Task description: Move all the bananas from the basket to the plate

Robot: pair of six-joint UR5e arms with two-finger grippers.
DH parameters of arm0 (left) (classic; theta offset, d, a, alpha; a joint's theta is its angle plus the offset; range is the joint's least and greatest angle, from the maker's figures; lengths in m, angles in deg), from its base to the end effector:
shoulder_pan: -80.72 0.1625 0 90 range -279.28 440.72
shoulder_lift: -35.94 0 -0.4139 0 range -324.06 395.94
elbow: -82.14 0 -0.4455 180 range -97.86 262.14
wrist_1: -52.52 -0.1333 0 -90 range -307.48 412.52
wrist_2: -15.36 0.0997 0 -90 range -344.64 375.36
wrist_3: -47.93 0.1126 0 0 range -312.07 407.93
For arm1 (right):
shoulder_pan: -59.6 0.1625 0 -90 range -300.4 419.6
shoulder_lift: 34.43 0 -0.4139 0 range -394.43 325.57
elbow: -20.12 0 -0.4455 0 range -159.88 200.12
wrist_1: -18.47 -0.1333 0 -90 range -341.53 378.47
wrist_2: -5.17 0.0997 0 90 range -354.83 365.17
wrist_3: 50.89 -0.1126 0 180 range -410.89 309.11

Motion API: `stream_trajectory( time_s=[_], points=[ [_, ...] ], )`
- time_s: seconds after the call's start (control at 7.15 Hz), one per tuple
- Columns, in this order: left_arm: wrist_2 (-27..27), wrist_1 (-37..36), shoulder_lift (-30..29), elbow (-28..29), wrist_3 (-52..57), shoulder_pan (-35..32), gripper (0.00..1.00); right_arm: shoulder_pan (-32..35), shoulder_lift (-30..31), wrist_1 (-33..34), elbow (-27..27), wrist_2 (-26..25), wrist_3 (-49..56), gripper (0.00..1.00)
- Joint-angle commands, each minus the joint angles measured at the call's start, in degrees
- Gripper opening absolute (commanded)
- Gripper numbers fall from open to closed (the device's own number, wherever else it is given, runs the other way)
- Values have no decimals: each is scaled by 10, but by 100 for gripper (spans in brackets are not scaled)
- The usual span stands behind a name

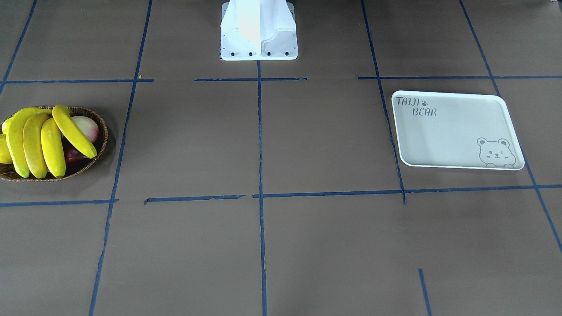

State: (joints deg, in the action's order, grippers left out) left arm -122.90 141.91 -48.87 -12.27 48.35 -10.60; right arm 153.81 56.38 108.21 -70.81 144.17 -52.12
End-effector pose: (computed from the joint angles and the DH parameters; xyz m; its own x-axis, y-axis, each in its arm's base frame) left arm -0.0609 -0.5046 0.6581 0.6653 -0.0261 -0.7461 0.0182 0.9997 -0.0188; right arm 0.0878 -0.5348 0.6486 0.6529 0.0646 0.7547 -0.0874 0.9961 -0.0096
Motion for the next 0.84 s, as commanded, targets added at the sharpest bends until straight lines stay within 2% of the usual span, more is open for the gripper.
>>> stream_trajectory(
  time_s=[0.0,0.42,0.7],
  points=[
    [0,0,0,-1,-1,0,100,0,0,0,-2,0,0,100],
    [0,0,0,-1,-1,0,100,-4,-4,2,-7,7,-1,100],
    [-1,0,0,-2,-1,0,100,-27,-6,3,-34,3,-10,100]
  ],
)
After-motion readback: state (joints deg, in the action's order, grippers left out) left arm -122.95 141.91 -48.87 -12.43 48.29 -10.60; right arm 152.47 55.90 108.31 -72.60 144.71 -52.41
